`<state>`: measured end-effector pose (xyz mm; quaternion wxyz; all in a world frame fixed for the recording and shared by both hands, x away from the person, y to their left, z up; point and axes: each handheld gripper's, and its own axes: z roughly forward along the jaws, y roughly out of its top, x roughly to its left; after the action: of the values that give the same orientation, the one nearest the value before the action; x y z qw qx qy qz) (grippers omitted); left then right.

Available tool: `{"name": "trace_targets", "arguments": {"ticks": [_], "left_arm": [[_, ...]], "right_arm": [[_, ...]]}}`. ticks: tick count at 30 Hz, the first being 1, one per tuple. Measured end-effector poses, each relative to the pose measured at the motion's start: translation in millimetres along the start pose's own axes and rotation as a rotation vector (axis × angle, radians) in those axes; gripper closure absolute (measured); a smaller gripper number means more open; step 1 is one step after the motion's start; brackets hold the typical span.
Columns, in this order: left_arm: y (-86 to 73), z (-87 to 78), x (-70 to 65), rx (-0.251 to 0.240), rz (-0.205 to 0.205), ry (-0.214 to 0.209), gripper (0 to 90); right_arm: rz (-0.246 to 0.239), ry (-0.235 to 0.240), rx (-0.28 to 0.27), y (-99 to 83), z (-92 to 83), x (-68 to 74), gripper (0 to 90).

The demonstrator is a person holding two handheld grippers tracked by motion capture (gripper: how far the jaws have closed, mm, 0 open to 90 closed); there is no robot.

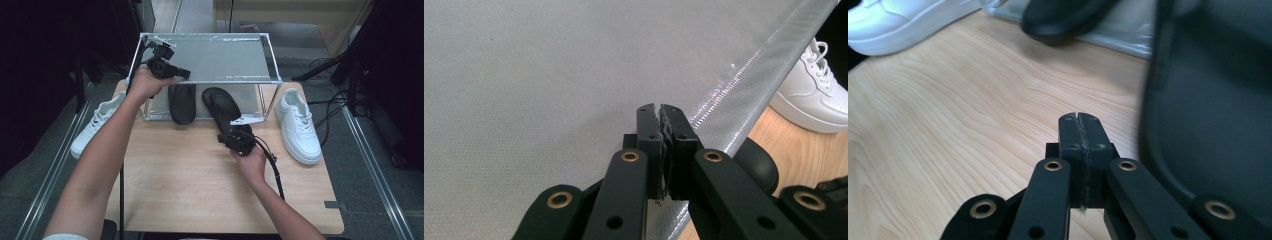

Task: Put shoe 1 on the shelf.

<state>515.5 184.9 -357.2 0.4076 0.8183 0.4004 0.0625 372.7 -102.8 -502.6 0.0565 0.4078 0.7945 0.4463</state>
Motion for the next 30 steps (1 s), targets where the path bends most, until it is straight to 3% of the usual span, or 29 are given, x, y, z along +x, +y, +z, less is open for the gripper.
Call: {"name": "trace_targets", "arguments": {"ticks": [10,13,15,21,30], "left_arm": [[0.0,0.1,0.0,-0.001,-0.001,0.0,87.8],[-0.1,0.5,0.5,-0.005,-0.005,-0.004,87.8],[-0.3,0.5,1.4,-0.007,-0.01,-0.01,87.9],[-0.3,0.4,0.7,-0.006,-0.002,-0.005,87.8],[-0.4,0.3,1.2,-0.006,-0.005,-0.009,87.8]], "right_arm": [[0.015,-0.06,-0.007,-21.4,-40.4,-28.2,90.0],[0.042,-0.084,-0.007,-27.5,-47.9,-36.7,90.0],[0.068,-0.091,-0.012,-30.6,-49.1,-40.8,90.0],[0.067,-0.136,-0.014,-32.3,-45.0,-47.5,90.0],[0.087,-0.166,-0.007,-26.8,-33.3,-58.2,90.0]]}}
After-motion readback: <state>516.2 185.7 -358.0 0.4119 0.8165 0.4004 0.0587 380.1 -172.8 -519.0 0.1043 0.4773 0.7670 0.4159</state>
